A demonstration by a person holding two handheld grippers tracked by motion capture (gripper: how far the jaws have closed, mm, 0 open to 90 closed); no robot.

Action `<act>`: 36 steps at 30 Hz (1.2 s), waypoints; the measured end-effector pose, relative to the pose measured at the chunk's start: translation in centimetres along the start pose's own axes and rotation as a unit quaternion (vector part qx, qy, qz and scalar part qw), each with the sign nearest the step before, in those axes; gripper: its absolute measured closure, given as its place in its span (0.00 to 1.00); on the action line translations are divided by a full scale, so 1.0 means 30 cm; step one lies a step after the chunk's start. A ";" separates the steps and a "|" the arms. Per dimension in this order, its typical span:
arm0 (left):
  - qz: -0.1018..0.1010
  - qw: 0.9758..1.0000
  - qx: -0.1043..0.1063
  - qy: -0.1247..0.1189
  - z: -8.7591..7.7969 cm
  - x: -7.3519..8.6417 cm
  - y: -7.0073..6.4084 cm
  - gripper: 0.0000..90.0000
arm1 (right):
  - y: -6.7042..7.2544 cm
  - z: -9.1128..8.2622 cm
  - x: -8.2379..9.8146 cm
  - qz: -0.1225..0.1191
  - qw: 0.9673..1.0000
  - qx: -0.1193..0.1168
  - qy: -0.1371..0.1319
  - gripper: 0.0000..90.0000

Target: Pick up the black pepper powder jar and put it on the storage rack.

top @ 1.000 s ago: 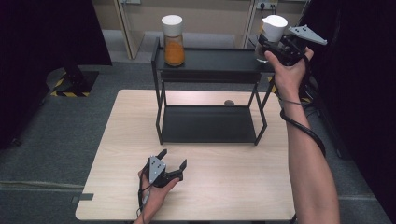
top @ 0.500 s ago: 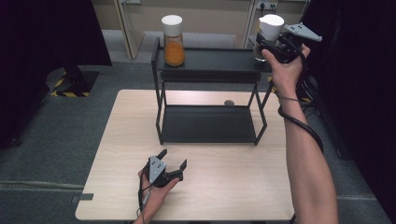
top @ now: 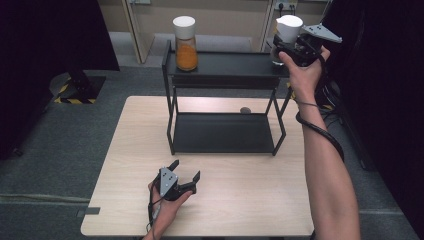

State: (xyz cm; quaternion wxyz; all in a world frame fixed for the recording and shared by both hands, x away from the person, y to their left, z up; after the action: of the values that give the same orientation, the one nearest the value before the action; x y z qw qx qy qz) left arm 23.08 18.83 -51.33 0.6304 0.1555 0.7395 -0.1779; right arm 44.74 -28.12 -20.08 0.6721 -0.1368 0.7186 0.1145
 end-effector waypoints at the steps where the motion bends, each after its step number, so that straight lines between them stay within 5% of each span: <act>1: 0.000 1.000 0.000 0.000 0.000 0.000 0.000 0.12 | 0.002 0.001 -0.001 0.000 1.000 0.001 0.001 0.34; 36: 0.000 1.000 0.002 -0.001 0.000 0.001 0.002 0.12 | 0.073 0.060 -0.031 -0.008 0.999 0.034 0.029 0.34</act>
State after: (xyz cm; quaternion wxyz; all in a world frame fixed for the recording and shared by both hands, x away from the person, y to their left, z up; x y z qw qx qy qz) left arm 23.09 18.88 -51.36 0.6307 0.1570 0.7385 -0.1795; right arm 45.70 -25.40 -19.31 0.6565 -0.1227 0.7399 0.0810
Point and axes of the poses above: each handheld gripper's, and its own axes: z roughly forward along the jaws, x roughly out of its underside, y roughly to its left, the point moved 1 cm from there along z, roughly forward along the jaws, and after that the axes turned 2 degrees about -x, right-handed, at the moved point
